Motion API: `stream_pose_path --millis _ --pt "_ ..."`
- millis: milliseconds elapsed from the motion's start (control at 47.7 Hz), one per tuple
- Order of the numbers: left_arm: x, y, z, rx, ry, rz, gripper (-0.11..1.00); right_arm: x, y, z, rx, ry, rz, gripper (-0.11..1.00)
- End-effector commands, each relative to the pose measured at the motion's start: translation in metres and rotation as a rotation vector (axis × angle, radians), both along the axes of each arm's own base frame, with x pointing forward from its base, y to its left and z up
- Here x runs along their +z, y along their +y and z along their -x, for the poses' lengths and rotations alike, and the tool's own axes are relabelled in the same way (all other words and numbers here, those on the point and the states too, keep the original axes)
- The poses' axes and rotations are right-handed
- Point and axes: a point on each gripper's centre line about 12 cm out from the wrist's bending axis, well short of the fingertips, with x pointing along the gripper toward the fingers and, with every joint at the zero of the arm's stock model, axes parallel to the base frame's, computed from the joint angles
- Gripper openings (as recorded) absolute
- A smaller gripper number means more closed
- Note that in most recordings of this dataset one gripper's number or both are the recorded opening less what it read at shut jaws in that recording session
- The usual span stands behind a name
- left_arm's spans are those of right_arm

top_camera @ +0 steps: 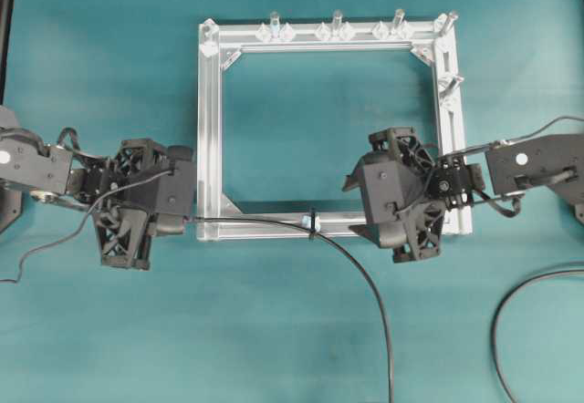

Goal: Insert the wire through the string loop located in the center.

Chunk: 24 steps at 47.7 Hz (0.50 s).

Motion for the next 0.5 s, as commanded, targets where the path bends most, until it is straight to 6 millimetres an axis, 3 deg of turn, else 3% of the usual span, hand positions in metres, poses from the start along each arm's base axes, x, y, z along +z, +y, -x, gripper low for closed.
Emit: stream_pose_path --millis 0,482 --pt "0.0011 -0.0016 -0.0023 0.004 -0.008 0.005 0.11 0.0103 0.0008 -0.0018 0.002 -0.032 -0.003 0.69" --pt "0.0049 -0.0045 -0.0061 -0.002 -0.028 0.010 0.11 0.0104 0.0008 -0.0019 0.003 -0.034 -0.002 0.69"
